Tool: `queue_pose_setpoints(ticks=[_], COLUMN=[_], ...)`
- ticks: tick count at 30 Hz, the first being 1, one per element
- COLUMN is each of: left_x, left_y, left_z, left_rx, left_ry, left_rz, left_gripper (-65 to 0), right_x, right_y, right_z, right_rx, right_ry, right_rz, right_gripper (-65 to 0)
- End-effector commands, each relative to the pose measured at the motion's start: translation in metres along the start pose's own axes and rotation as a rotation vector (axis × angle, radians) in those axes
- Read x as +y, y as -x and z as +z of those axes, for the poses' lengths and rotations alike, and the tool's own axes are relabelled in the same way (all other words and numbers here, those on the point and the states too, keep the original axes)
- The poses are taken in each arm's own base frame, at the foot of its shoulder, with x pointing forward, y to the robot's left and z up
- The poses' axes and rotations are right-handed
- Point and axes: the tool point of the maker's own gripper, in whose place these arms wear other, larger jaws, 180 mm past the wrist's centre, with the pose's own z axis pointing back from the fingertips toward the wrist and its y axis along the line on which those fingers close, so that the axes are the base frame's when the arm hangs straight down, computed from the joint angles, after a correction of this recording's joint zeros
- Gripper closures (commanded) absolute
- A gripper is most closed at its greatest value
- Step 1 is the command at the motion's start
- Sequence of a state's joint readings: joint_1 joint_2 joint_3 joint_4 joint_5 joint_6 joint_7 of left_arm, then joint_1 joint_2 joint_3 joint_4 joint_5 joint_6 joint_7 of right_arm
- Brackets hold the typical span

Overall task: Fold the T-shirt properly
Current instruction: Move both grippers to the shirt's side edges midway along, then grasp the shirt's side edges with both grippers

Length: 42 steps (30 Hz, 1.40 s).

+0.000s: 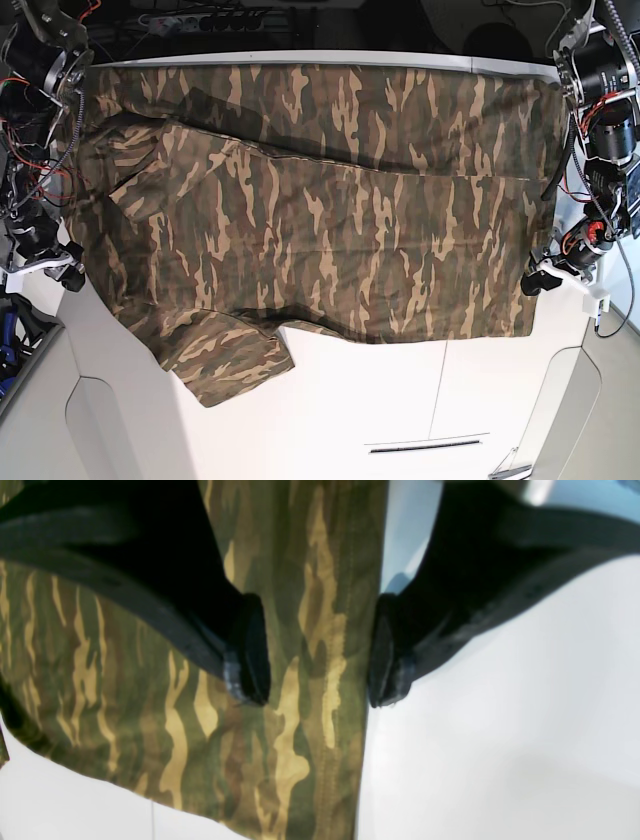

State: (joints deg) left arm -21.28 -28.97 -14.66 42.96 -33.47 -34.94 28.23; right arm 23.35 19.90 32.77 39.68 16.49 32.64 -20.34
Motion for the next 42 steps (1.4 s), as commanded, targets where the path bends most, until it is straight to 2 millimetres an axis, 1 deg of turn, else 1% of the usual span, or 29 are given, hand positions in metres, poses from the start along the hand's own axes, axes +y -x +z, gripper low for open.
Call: queue_pose_setpoints(ticks=[1, 5, 11, 16, 20, 27, 30, 35, 42], left_x=[-0.002, -0.003, -0.003, -0.003, 0.005, 0.007, 0.007, 0.008, 0.014], left_y=[-0.026, -0.025, -0.025, -0.025, -0.027, -0.028, -0.028, -0.031, -0.056], left_z=[0.003, 0.002, 0.002, 0.002, 0.002, 0.002, 0.002, 0.003, 0.006], left_rx=[-0.063, -0.063, -0.063, -0.063, -0.070, -0.078, -0.078, -0.083, -0.131], left_ry=[0.008, 0.010, 0.010, 0.010, -0.032, -0.044, -0.044, -0.046, -0.079], left_rz=[-0.007, -0.006, -0.005, -0.005, 0.014, 0.005, 0.005, 0.005, 0.011], left_gripper=[-34.8, -34.8, -34.8, -34.8, -34.8, -34.8, -34.8, -34.8, -34.8], right_x=[0.003, 0.011, 0.029, 0.038, 0.046, 0.076, 0.086, 0.088, 0.089], right_y=[-0.015, -0.010, 0.003, 0.009, 0.014, 0.035, 0.041, 0.043, 0.043], right_z=[0.000, -0.003, -0.011, -0.014, -0.017, -0.027, -0.029, -0.029, -0.029], right_rx=[-0.024, -0.021, -0.008, -0.002, 0.015, 0.097, 0.116, 0.123, 0.123], right_ry=[-0.014, -0.033, -0.067, -0.082, -0.097, -0.157, -0.181, -0.186, -0.187], right_rz=[0.011, 0.002, -0.021, -0.032, -0.014, 0.090, 0.112, 0.122, 0.122], right_gripper=[-29.5, -29.5, -29.5, -29.5, -29.5, -29.5, -29.5, -29.5, -29.5])
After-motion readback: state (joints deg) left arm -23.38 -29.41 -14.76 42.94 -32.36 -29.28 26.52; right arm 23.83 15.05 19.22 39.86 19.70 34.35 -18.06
